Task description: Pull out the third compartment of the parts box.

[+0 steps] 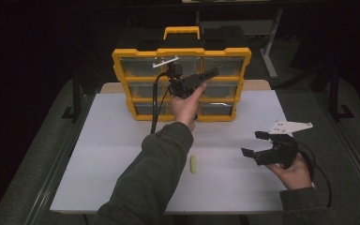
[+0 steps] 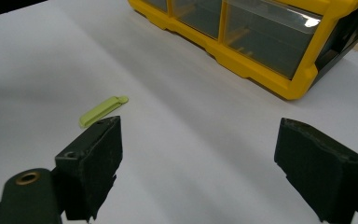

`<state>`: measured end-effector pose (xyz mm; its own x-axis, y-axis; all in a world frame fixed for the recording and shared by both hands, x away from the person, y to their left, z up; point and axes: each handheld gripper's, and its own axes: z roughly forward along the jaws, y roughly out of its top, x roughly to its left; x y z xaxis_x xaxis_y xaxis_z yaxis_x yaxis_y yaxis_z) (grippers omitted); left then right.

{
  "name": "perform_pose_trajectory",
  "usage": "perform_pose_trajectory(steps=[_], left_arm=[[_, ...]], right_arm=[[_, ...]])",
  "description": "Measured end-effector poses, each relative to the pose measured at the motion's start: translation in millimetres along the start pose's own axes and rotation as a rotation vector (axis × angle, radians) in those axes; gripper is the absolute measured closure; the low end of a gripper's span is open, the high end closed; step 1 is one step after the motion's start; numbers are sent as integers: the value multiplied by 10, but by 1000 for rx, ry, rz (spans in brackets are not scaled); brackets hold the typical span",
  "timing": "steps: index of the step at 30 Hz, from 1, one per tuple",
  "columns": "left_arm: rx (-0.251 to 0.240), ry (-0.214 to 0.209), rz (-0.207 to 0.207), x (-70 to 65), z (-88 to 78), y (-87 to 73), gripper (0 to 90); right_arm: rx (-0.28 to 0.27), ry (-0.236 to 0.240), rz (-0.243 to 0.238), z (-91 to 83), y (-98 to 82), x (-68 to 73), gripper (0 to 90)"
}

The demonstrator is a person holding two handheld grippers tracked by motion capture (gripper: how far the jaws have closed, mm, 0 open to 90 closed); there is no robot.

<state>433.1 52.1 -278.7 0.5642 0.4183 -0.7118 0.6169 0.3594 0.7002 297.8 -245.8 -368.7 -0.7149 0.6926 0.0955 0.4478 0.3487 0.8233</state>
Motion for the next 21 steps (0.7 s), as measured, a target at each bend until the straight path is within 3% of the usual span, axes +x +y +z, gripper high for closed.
perform_pose_trajectory(steps=[6, 14, 21], left_arm=[[-45, 8, -6, -10, 91, 32, 488], [-67, 12, -20, -6, 219, 38, 553], [-81, 24, 1, -18, 264, 48, 653]], right_arm=[[-4, 4, 0, -3, 2, 1, 140], [-3, 9, 6, -9, 2, -5, 140], [-9, 10, 5, -18, -3, -25, 140]])
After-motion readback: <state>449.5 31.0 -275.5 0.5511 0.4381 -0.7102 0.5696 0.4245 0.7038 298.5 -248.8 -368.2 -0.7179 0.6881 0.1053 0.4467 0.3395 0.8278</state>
